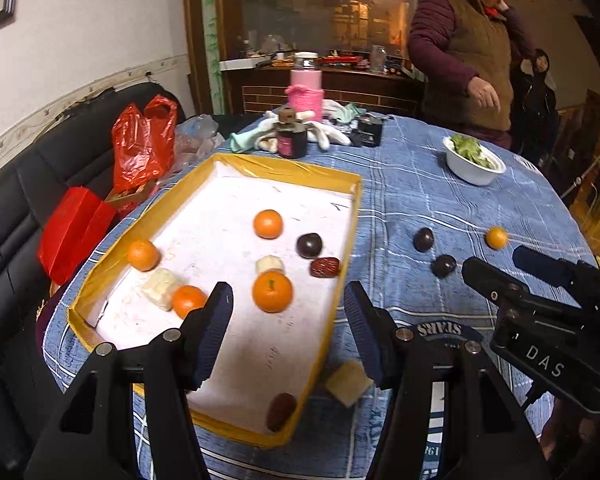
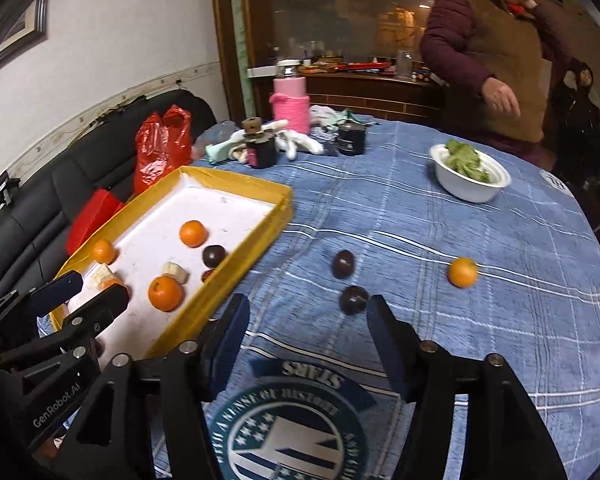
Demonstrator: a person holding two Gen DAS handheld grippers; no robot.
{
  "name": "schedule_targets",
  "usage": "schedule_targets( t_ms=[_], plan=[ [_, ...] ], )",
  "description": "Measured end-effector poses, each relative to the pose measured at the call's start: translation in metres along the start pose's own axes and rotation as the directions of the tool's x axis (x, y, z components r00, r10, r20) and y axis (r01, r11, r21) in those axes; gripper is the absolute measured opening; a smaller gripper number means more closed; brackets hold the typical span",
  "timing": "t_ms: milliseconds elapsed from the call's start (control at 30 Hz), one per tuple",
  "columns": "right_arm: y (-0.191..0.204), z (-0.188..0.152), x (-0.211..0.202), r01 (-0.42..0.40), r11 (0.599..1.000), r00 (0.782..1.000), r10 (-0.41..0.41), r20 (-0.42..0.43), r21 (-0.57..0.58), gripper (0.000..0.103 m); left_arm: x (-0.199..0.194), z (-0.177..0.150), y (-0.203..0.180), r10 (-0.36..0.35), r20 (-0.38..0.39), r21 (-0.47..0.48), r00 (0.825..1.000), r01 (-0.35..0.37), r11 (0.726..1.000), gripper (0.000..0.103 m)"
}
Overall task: Organize fruits
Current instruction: 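Move both open tools back over the tablecloth toward the remaining fruit, then grasp the small orange with the right tool while the left tool grasps a dark plum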
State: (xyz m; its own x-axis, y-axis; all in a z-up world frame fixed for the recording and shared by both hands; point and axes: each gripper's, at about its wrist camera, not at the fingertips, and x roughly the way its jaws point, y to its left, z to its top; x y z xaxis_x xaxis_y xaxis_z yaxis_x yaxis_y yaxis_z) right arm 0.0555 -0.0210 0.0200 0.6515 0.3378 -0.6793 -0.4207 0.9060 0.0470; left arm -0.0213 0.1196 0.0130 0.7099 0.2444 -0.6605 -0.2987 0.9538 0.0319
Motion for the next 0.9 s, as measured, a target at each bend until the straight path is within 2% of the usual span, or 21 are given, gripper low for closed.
schedule_targets(
  t_ms=[67, 133, 233, 300, 467, 600, 733, 900],
  plan=[
    [-0.005, -0.002, -0.003, 0.005, 1.0, 1.0, -0.005, 0.002, 0.01, 0.068, -0.001, -0.002, -0.007, -0.008, -0.006, 0.015, 1.0, 0.008, 1.0, 0.057],
    [-0.011, -0.006, -0.005, 0.015, 1.0, 1.0, -0.015, 0.001, 0.017, 0.075, -0.001, -0.004, -0.014, -0.015, -0.015, 0.033, 1.0, 0.016, 0.999, 0.057],
    [-0.017, -0.012, -0.007, 0.022, 0.999, 1.0, -0.022, -0.003, 0.024, 0.086, -0.001, -0.009, -0.023, -0.011, -0.019, 0.059, 1.0, 0.012, 0.998, 0.065],
    [-0.023, -0.017, -0.007, 0.033, 0.999, 0.999, -0.032, -0.012, 0.035, 0.089, -0.001, -0.011, -0.027, -0.014, -0.025, 0.07, 1.0, 0.016, 0.997, 0.069],
    [-0.039, -0.027, -0.005, 0.05, 0.997, 0.998, -0.048, -0.043, 0.065, 0.098, 0.0, -0.012, -0.033, -0.022, -0.034, 0.08, 0.999, 0.024, 0.997, 0.071],
    [-0.048, -0.032, -0.008, 0.071, 0.995, 0.996, -0.067, -0.057, 0.068, 0.1, 0.002, -0.014, -0.037, -0.027, -0.048, 0.094, 0.998, 0.031, 0.995, 0.075],
    [-0.06, -0.038, -0.012, 0.084, 0.992, 0.995, -0.079, -0.059, 0.089, 0.101, 0.005, -0.018, -0.041, -0.039, -0.068, 0.1, 0.997, 0.046, 0.994, 0.075],
    [-0.081, -0.044, -0.018, 0.084, 0.987, 0.995, -0.077, -0.059, 0.134, 0.101, 0.004, -0.028, -0.04, -0.111, -0.077, 0.099, 0.991, 0.118, 0.988, 0.075]
  ],
)
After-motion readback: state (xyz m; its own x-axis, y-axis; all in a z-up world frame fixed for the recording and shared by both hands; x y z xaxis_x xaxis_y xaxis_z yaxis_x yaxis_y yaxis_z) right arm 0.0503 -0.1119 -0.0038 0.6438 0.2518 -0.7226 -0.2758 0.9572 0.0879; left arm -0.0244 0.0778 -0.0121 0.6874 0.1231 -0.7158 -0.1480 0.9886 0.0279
